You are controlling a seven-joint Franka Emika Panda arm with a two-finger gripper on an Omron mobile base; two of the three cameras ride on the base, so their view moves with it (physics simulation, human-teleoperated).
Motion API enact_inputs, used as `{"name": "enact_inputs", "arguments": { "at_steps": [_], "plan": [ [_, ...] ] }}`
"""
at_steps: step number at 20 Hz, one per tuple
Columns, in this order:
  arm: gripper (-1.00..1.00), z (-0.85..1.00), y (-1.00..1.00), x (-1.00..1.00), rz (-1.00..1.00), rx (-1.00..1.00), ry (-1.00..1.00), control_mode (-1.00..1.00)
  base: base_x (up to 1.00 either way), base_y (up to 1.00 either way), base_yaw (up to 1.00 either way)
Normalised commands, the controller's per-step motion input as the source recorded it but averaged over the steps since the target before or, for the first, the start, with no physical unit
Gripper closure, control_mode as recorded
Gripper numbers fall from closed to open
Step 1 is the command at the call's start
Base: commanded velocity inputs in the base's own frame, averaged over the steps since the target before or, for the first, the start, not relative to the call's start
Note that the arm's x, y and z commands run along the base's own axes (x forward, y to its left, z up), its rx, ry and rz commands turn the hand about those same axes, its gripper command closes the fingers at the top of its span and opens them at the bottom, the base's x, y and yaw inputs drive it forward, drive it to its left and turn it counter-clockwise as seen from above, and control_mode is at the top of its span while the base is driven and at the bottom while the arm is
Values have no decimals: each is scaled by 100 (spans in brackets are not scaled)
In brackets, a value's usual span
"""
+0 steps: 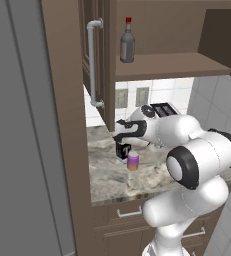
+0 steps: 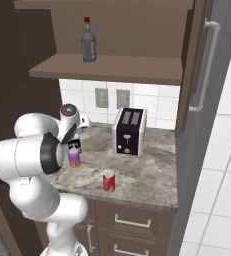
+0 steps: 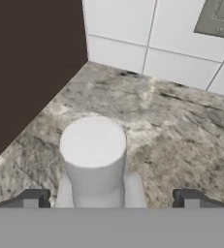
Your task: Sort all alcoholic drinks to one cabinet, and non-alcoholic drinks to the other.
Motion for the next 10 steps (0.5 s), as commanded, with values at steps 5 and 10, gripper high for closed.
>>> {"name": "enact_inputs", "arguments": {
  "at_steps": [5,10],
  "plan": [
    [-100,-20,0,2,0,0,0,-100,0,0,0],
    [100,0,0,0,0,0,0,-100,0,0,0]
  ]
}}
